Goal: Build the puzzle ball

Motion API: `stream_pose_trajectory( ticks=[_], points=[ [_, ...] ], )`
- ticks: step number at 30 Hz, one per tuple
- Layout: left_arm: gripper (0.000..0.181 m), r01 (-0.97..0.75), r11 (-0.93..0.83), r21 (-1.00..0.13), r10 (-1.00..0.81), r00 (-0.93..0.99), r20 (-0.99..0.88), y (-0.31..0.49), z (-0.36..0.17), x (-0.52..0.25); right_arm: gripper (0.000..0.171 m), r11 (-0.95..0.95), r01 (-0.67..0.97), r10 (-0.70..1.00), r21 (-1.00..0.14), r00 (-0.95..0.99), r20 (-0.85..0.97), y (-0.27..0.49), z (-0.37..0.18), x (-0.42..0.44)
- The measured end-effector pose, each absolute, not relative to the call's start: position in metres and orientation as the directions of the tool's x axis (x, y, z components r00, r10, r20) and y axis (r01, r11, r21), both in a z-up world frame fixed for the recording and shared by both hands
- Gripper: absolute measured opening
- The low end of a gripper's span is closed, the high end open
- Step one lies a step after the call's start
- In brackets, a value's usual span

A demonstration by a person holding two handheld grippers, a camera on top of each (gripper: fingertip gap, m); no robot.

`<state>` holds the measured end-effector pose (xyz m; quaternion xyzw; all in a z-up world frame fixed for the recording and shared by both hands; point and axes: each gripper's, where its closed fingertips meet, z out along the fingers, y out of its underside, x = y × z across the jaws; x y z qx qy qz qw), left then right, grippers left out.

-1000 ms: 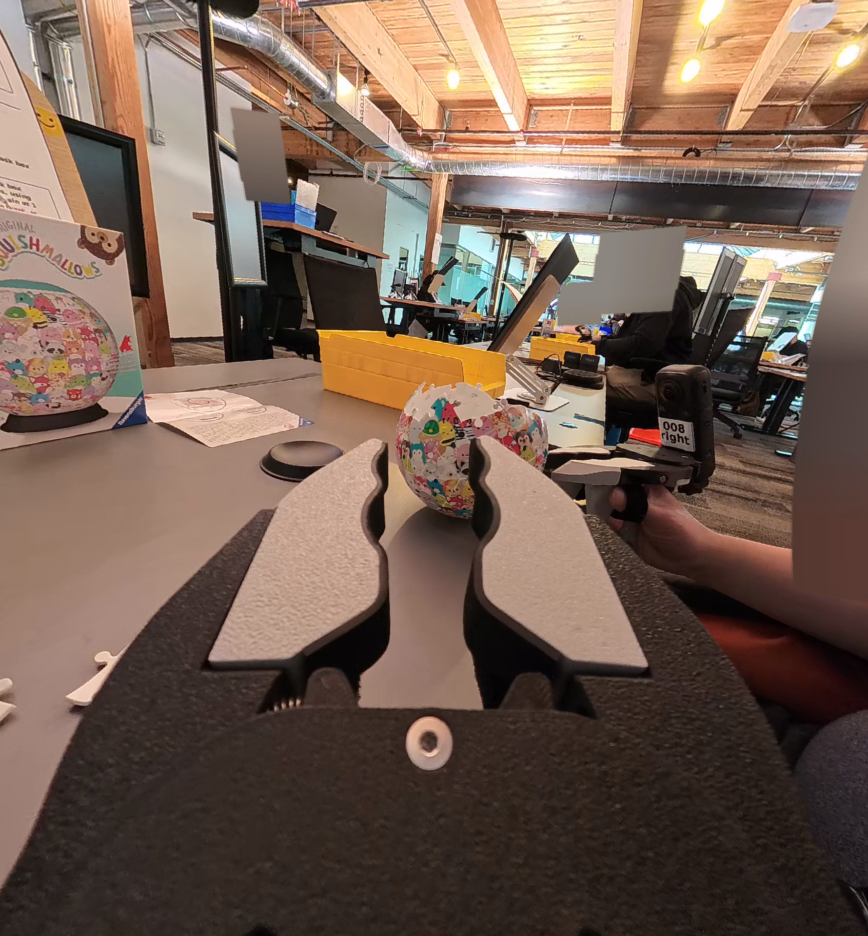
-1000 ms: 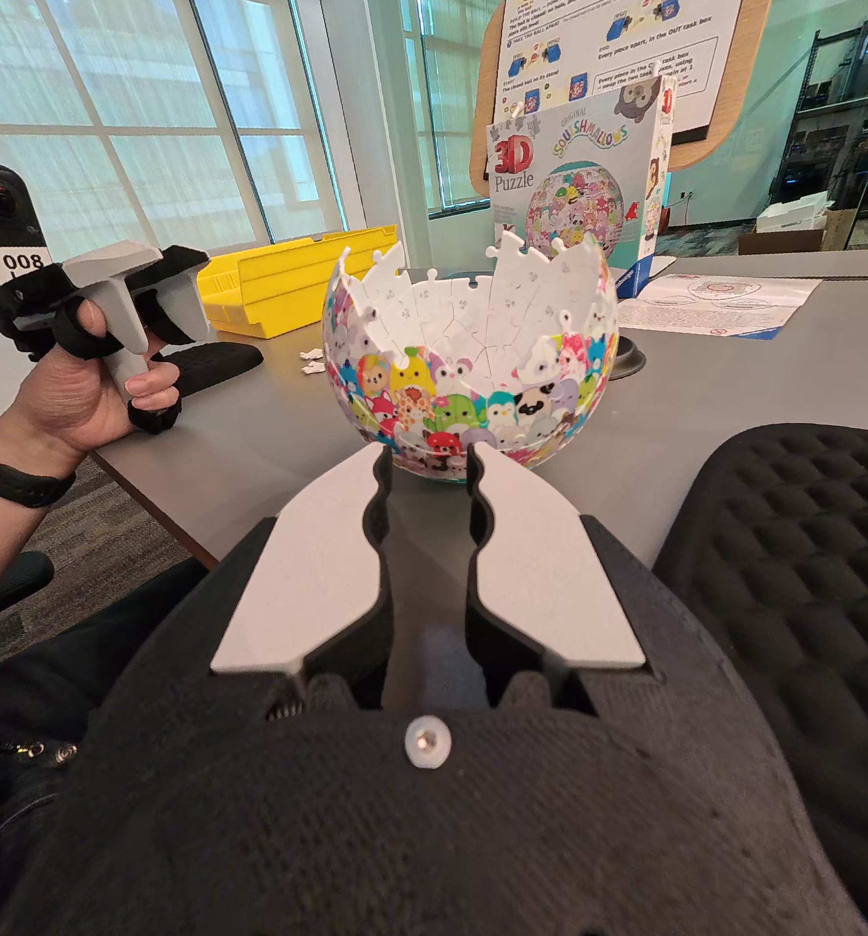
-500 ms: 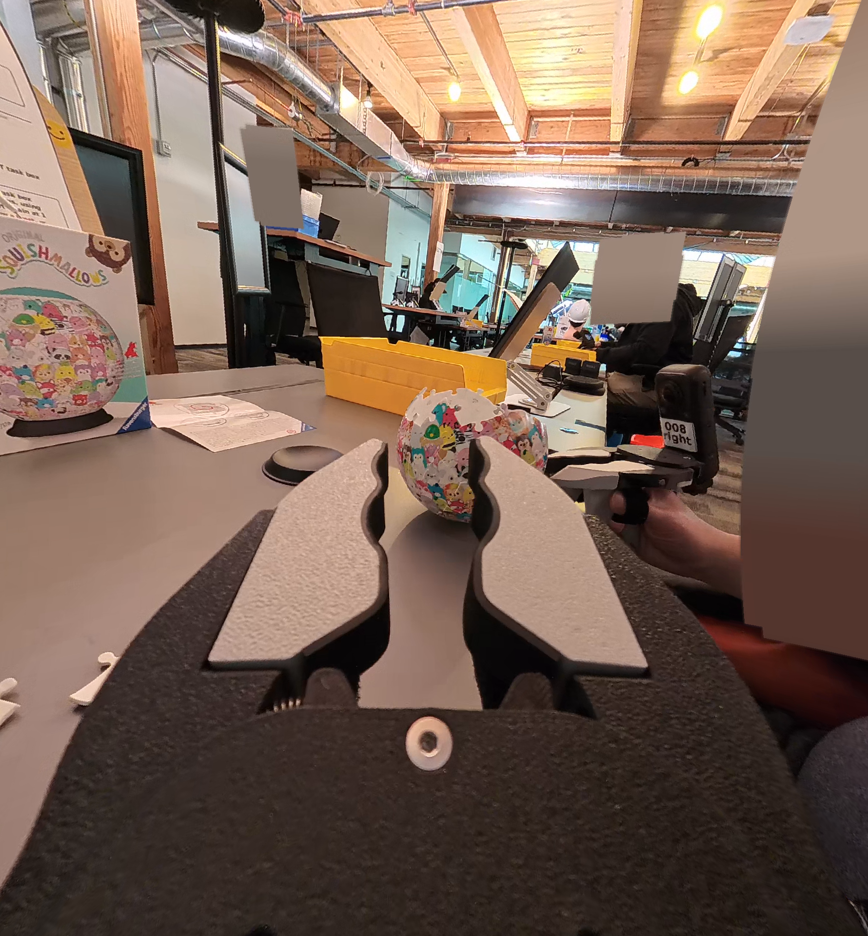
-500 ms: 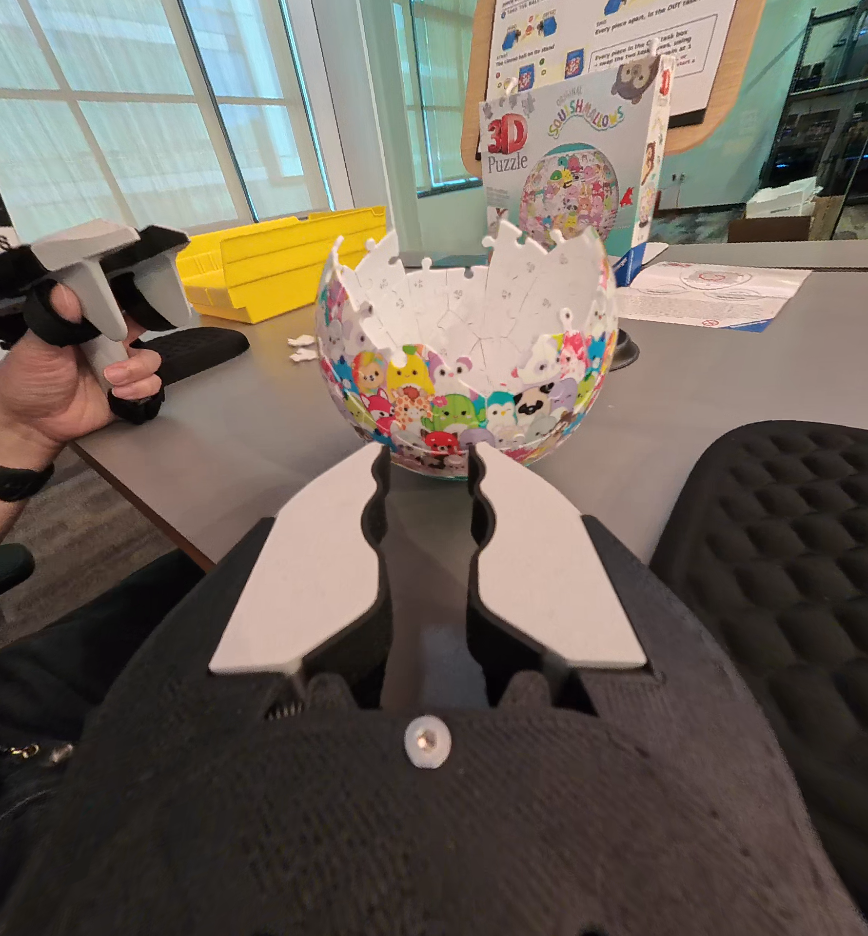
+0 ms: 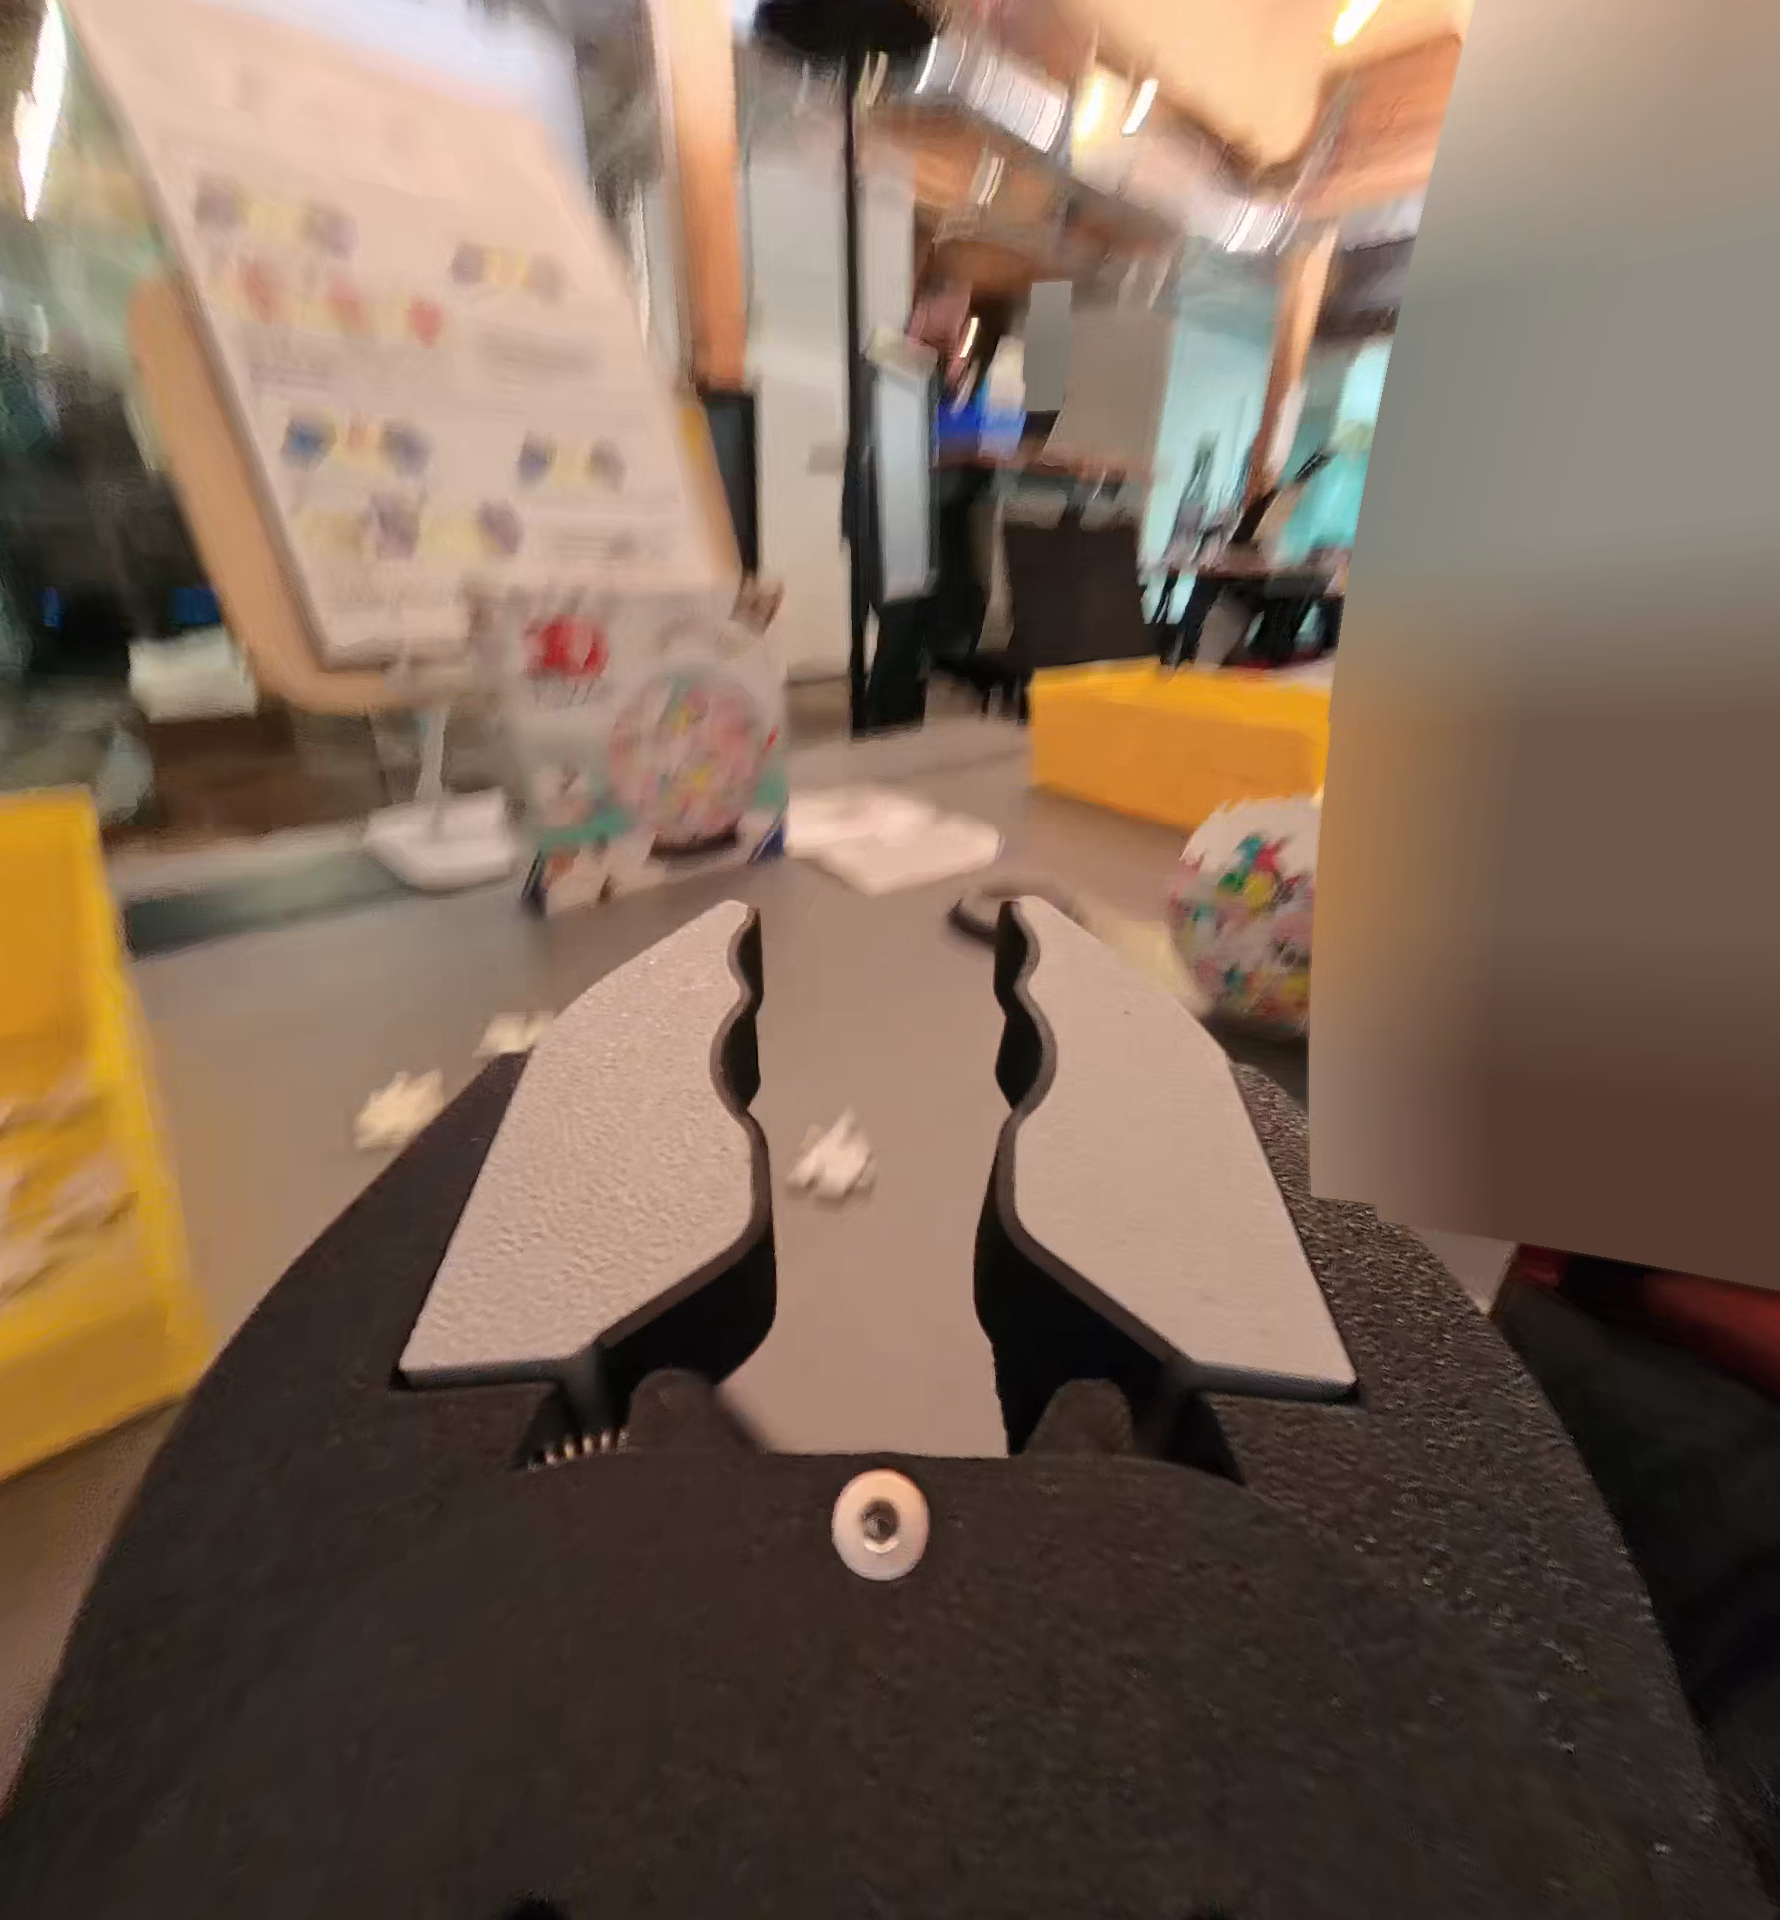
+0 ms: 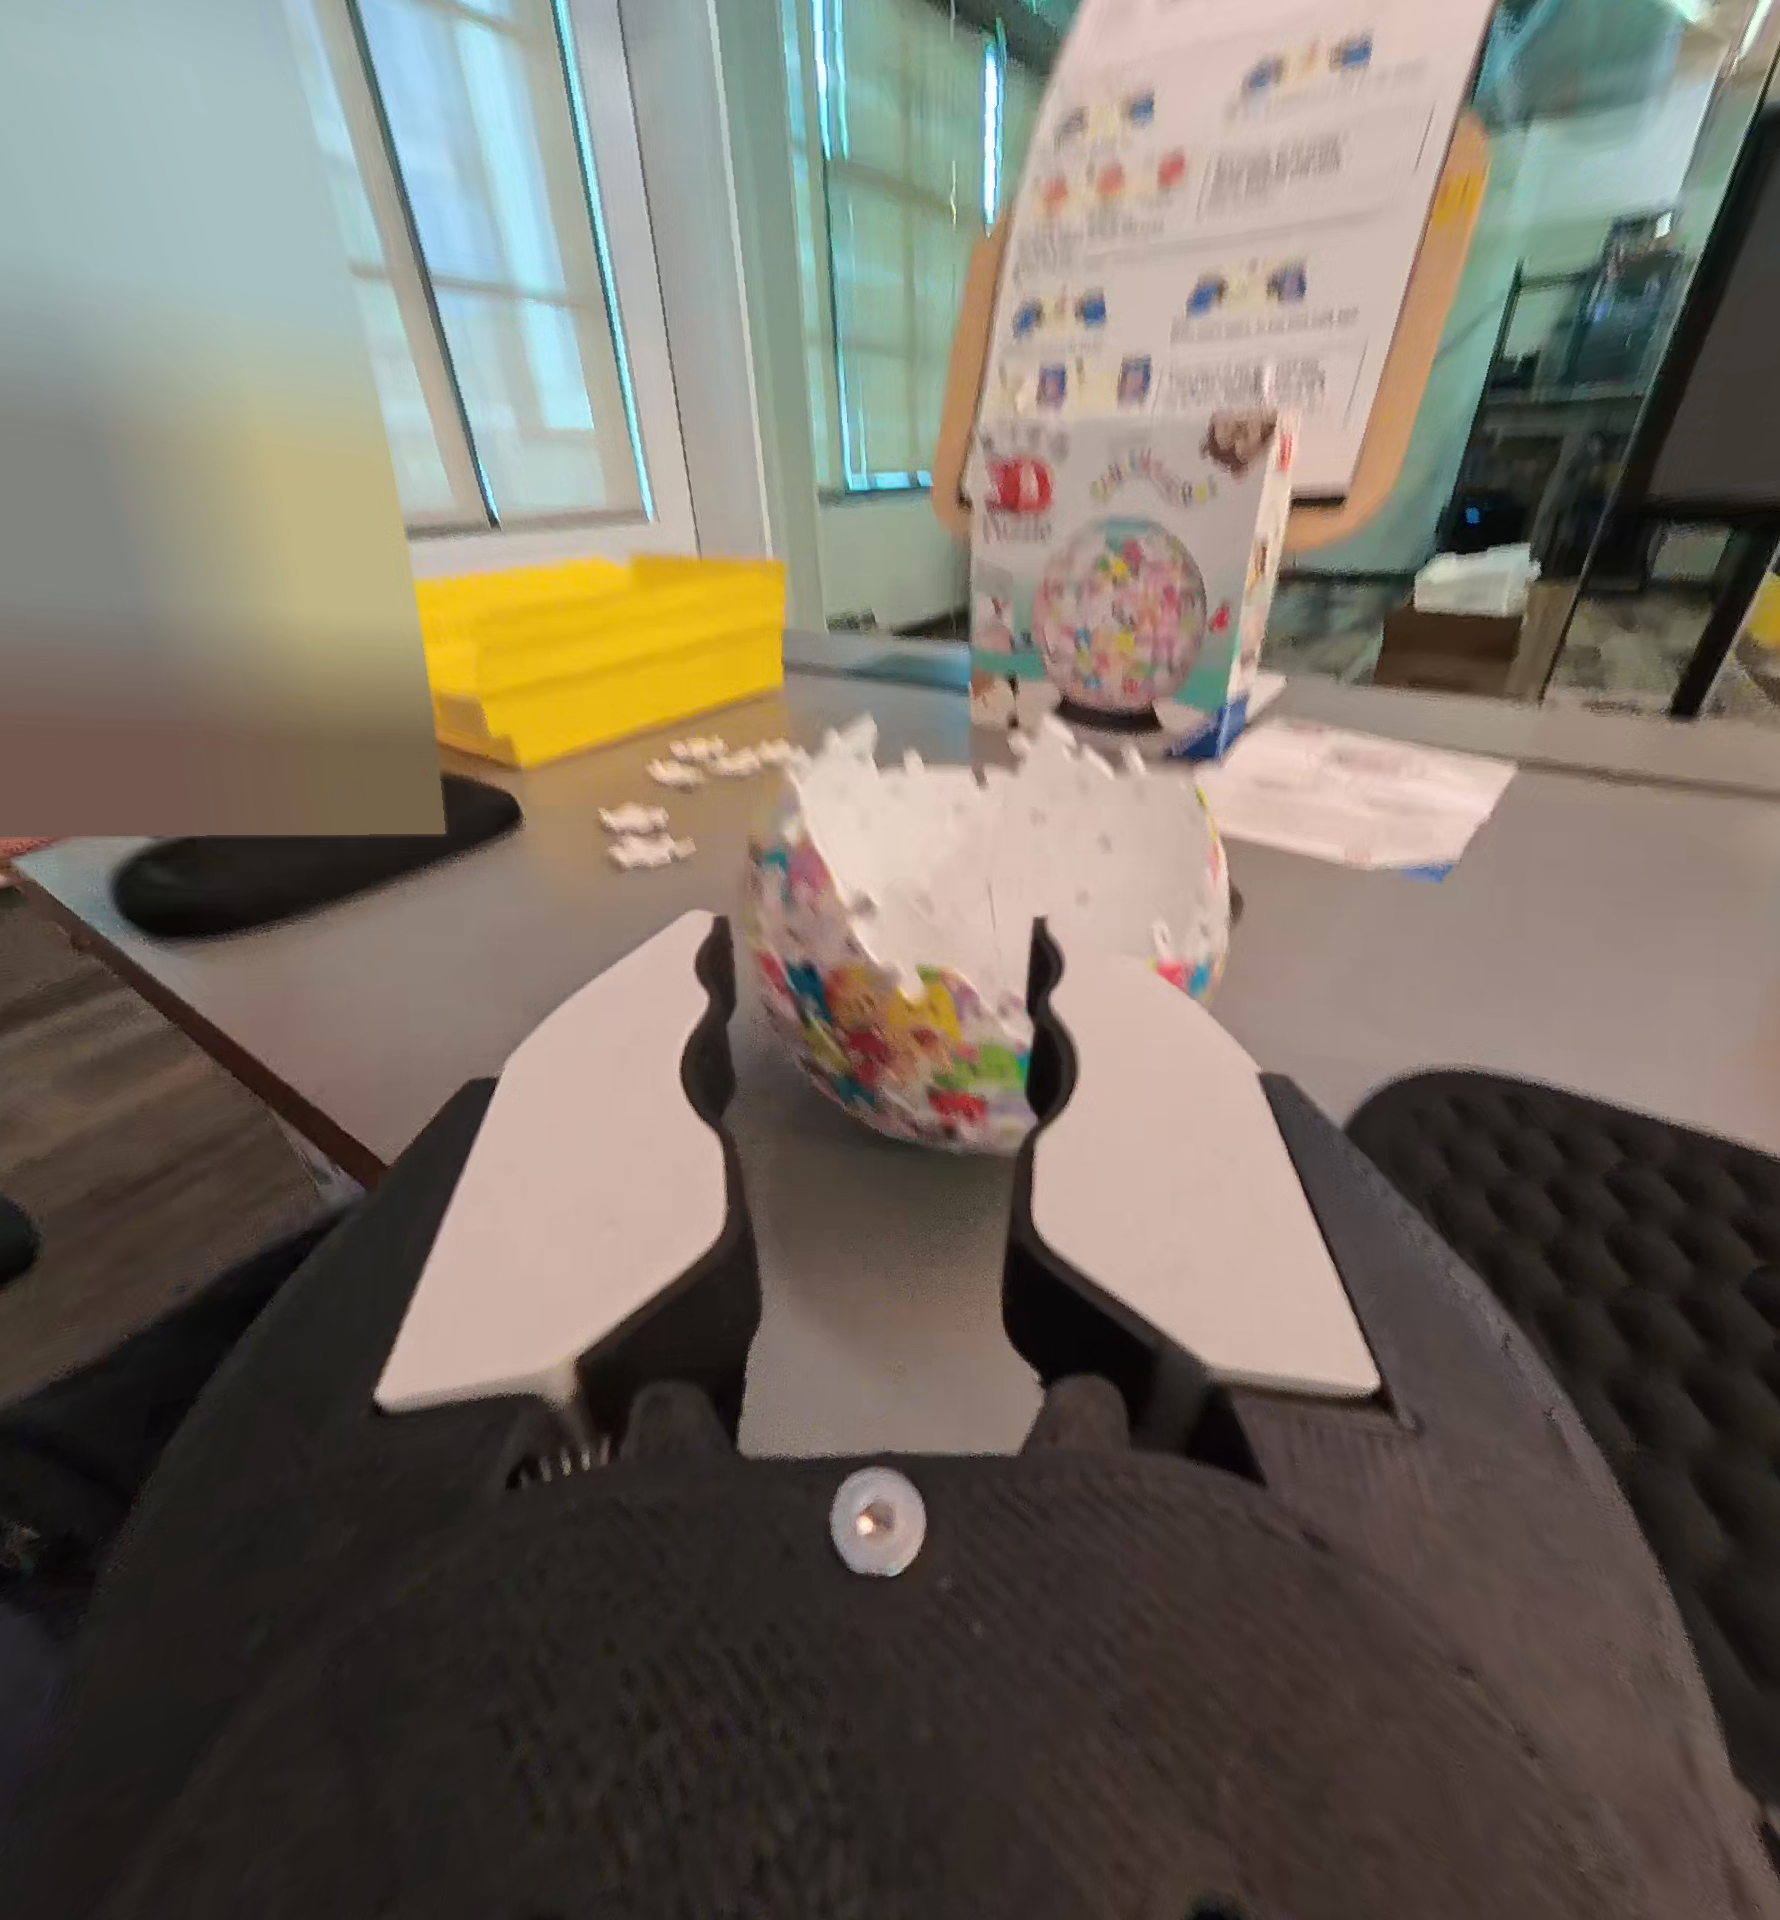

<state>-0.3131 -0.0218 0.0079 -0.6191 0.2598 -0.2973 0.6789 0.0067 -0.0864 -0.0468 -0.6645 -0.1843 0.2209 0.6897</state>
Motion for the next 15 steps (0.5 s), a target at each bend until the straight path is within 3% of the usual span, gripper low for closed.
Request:
stream_pose_trajectory(
  ticks=[4,11,15],
  points=[
    [0.033,-0.185,-0.2,-0.962,-0.765,0.643,0.035,-0.018,-0.031,-0.332,0.054,0.141,-0.046,0.61,-0.989,0.79,0.05,-0.101,-0.012,-0.021],
    [0.038,-0.545,-0.185,-0.818,-0.831,0.531,-0.166,0.018,-0.075,-0.323,0.053,0.106,-0.077,0.801,-0.991,0.597,0.039,-0.094,-0.016,-0.096],
    [0.038,-0.627,-0.164,-0.761,-0.872,0.453,-0.186,0.046,-0.086,-0.312,0.053,0.128,-0.05,0.853,-0.991,0.516,0.084,-0.087,-0.028,-0.135]
  ],
)
